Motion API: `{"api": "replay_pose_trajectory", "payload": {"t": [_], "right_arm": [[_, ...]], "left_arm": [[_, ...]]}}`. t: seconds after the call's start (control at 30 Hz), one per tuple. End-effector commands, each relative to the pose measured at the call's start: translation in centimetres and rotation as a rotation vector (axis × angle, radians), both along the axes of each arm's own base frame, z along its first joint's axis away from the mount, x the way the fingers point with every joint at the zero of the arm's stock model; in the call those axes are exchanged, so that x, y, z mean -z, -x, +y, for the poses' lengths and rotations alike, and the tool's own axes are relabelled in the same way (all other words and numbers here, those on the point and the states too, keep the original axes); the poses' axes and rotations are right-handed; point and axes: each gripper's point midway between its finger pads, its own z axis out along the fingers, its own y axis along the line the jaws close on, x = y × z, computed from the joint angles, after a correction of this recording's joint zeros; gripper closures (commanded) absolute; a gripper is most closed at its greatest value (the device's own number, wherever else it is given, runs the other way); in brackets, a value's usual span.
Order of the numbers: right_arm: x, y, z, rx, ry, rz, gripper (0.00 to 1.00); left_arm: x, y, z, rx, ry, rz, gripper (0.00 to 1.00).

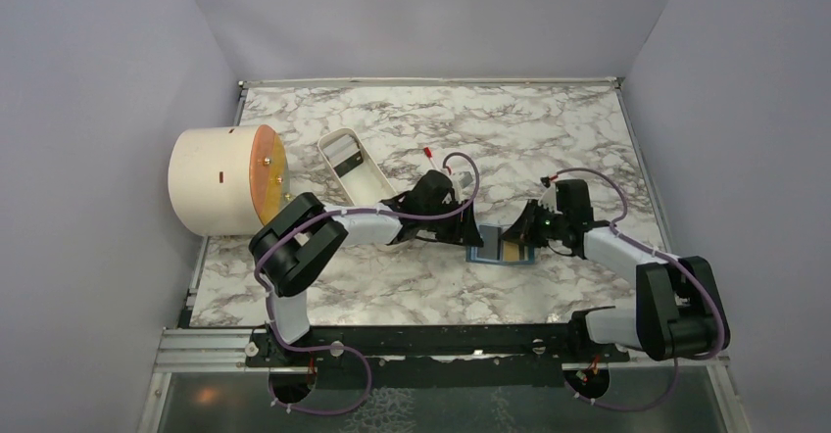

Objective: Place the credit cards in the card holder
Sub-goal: Insert the credit card into the card holder, then turn over the card slot in the card holder.

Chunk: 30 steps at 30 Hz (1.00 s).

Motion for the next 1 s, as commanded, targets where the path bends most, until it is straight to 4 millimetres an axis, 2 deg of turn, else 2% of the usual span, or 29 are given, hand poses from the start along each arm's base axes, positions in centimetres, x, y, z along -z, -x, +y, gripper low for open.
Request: {"api": "replay_pose_trajectory", "payload": {"t": [0.0,0.3,0.6,0.97], "right_arm": [[0.6,-0.3,0.5,0.0,0.005,-0.016,0.95],[2.0,0.6,1.7,-0.014,-0.015,0.015,0.97],[2.4,1.2,2.4,-0.02,-0.064,0.017,0.98],[3.1,2.2,2.6,-0.018,-0.091,0.032,0.98]], "left_arm": [[-0.4,0.6,-1.0,0.035,0.058,0.016,0.55],[0.9,0.5,-1.0,0.035,0.038,0.023,0.55],[1.0,0.0,-1.3,0.028,0.036,0.013,0.57],[-1.8,0.4,-1.7,0.029,0.097,0.007,0.59]]}}
